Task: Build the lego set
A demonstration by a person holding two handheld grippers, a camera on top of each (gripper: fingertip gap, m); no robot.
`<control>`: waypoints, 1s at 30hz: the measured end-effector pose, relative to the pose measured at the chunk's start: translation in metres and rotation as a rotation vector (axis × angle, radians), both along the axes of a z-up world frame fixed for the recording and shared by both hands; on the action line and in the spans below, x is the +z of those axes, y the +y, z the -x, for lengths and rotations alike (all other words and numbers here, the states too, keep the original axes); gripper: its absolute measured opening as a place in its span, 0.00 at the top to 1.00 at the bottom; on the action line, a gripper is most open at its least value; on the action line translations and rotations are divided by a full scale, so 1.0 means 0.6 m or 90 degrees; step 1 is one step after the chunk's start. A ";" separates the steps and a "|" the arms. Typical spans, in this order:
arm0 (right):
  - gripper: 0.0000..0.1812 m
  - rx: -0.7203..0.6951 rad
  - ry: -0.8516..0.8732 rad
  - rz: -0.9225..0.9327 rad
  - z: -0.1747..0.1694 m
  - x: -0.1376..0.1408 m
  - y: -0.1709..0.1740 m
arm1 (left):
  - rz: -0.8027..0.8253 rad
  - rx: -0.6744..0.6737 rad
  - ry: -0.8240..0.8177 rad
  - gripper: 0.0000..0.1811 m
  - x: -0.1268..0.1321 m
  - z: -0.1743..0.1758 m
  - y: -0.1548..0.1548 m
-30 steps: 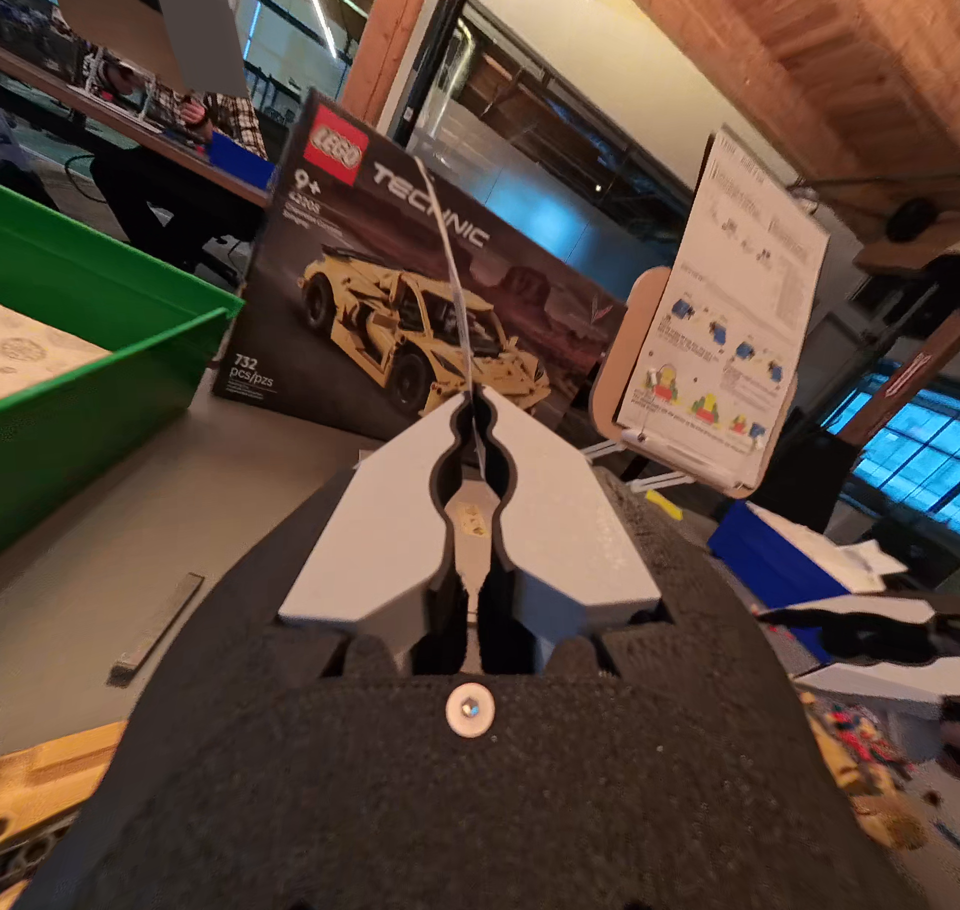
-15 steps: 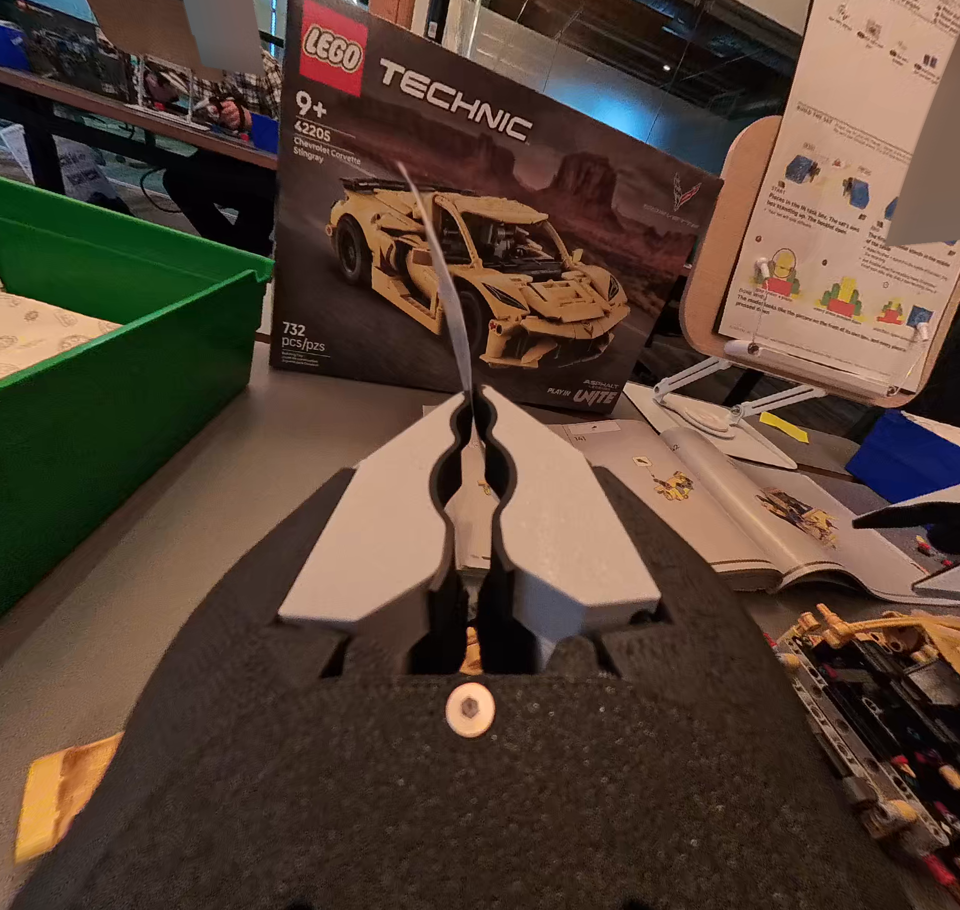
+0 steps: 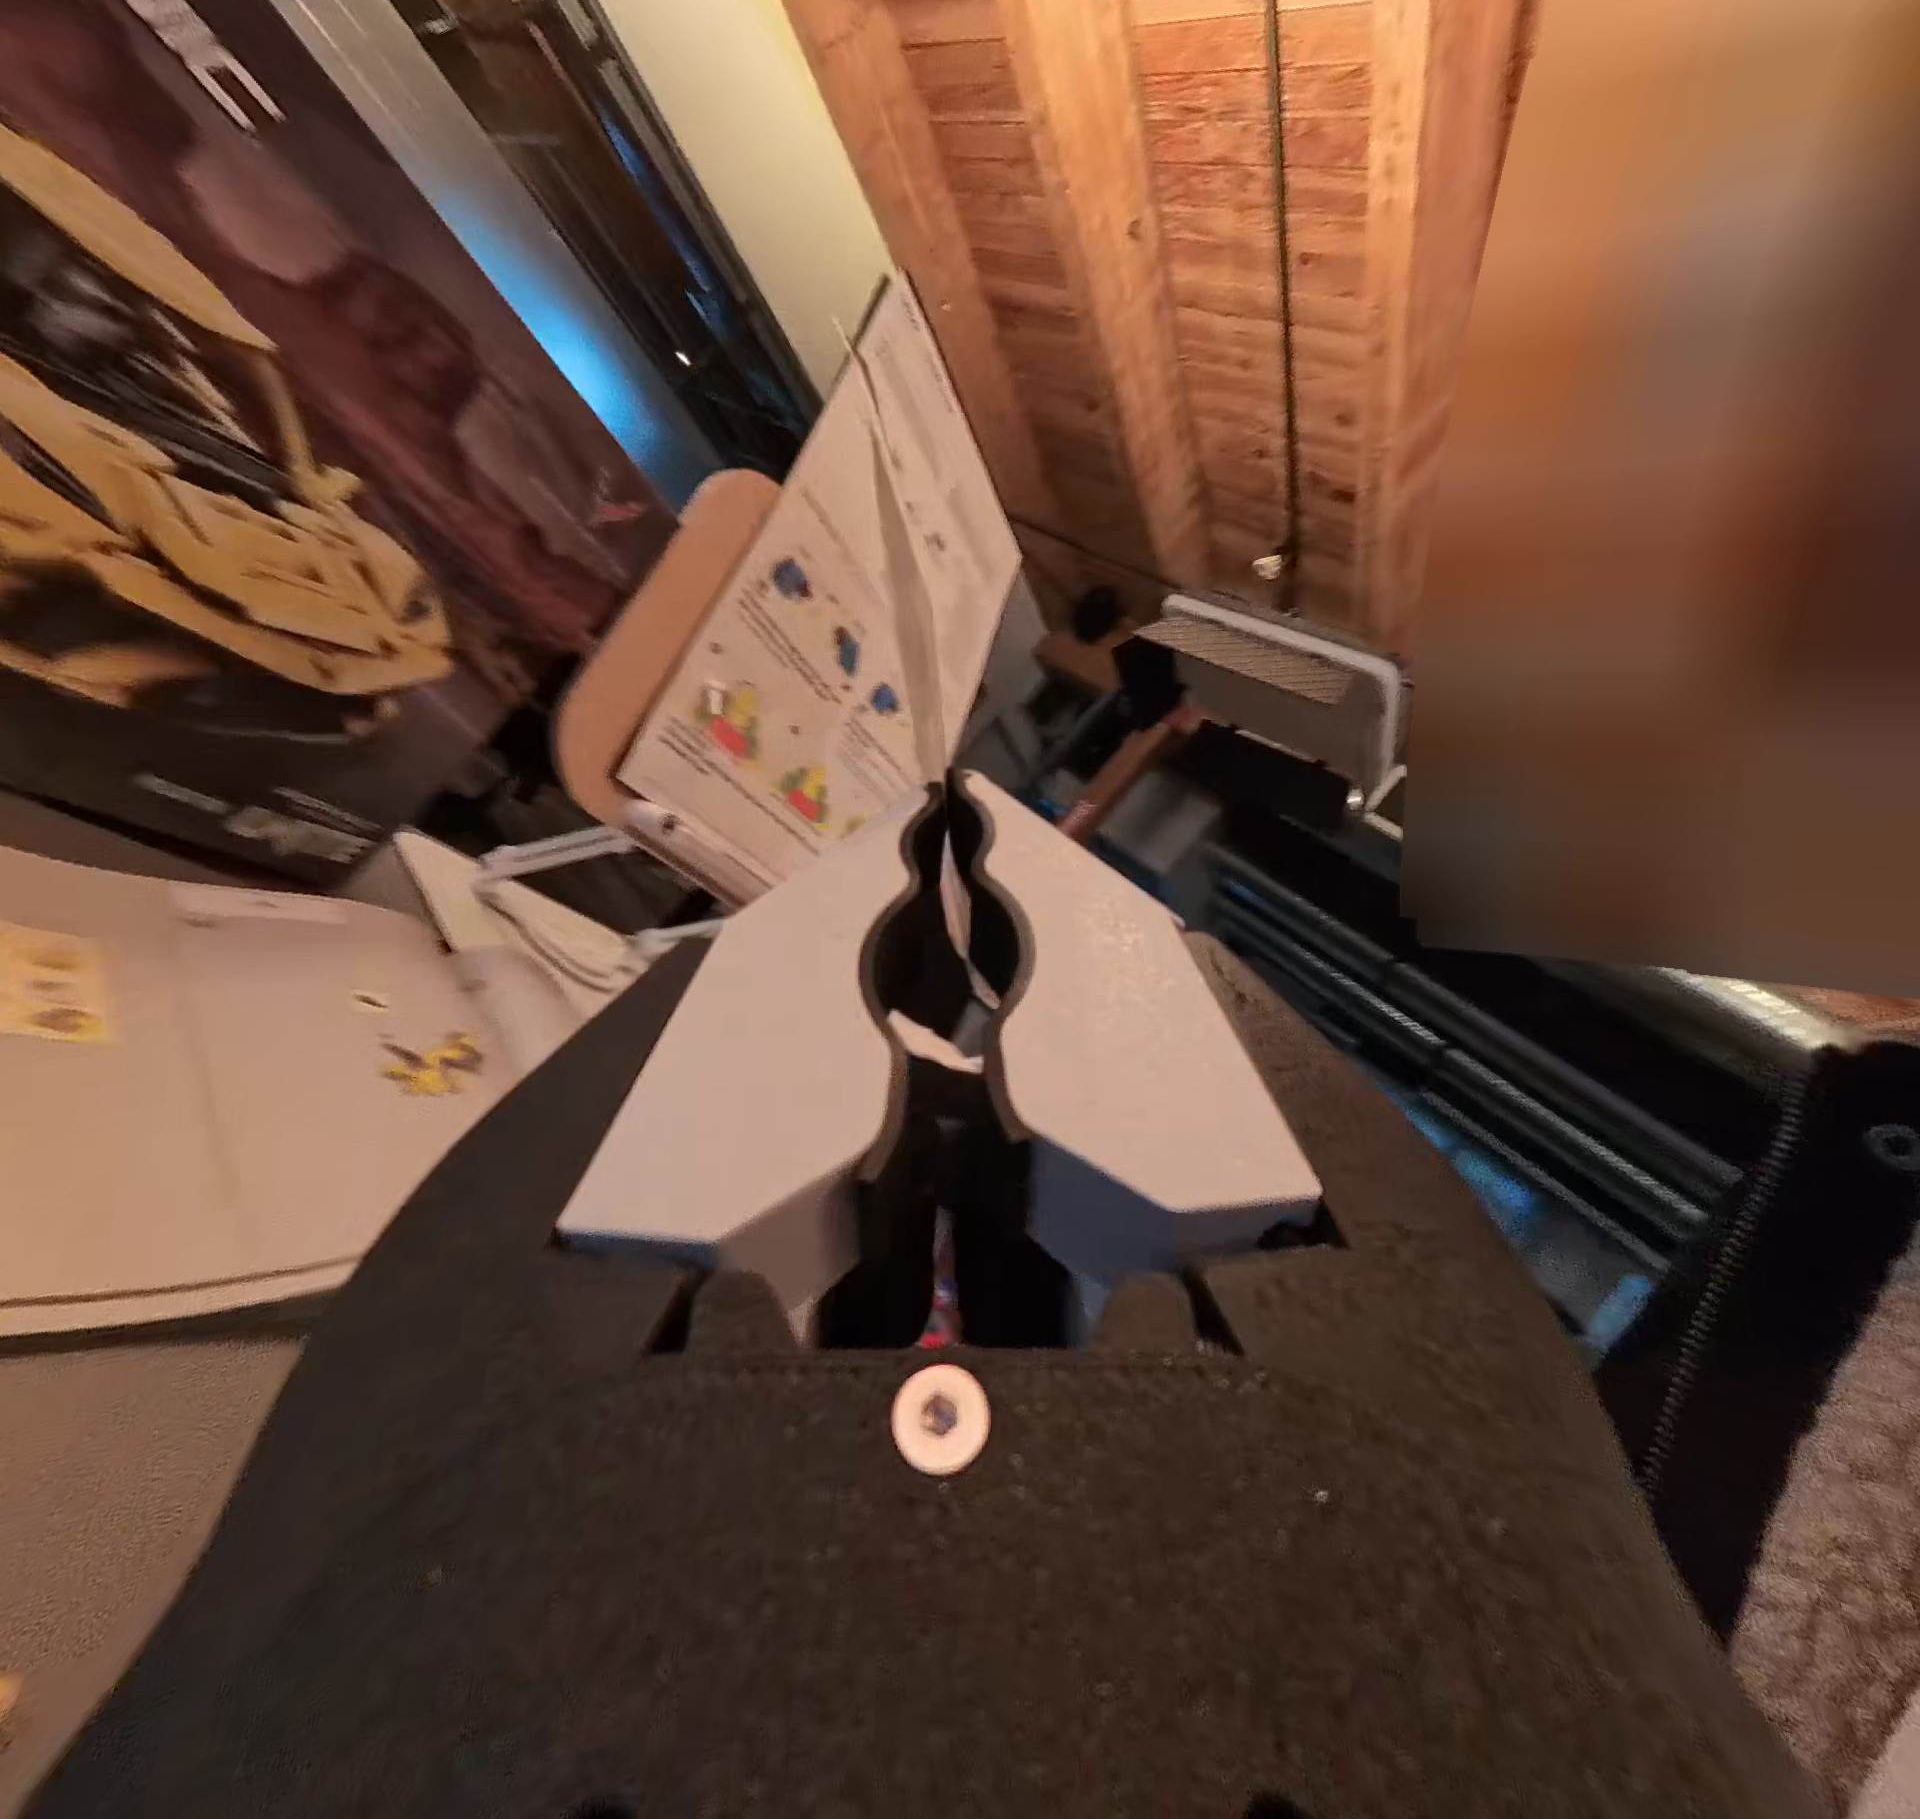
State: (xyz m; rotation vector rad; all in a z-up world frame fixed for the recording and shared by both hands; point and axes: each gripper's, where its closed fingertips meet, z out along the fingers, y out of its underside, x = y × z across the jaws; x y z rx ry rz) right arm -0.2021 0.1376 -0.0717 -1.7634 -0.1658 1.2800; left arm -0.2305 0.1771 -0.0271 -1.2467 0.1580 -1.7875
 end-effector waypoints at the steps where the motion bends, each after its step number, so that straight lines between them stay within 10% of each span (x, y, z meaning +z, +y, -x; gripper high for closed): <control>1: 0.66 -0.010 0.051 -0.014 -0.007 0.022 -0.005 | 0.013 -0.020 -0.017 1.00 0.003 -0.003 -0.012; 6: 1.00 -0.069 0.138 -0.065 -0.062 0.079 -0.048 | 0.032 -0.109 -0.028 1.00 0.007 -0.013 -0.074; 16: 1.00 0.015 0.013 0.003 -0.072 0.084 -0.177 | -0.090 -0.246 0.264 0.78 -0.069 0.022 -0.187; 20: 1.00 0.131 0.053 0.019 -0.045 0.111 -0.249 | -0.166 -0.224 0.243 0.75 -0.030 0.062 -0.197; 24: 1.00 0.177 0.023 0.023 -0.015 0.111 -0.293 | -0.135 -0.407 0.069 0.76 0.043 0.098 -0.268; 30: 1.00 0.188 0.037 0.008 0.019 0.121 -0.322 | -0.236 -0.408 0.147 0.75 0.031 0.097 -0.343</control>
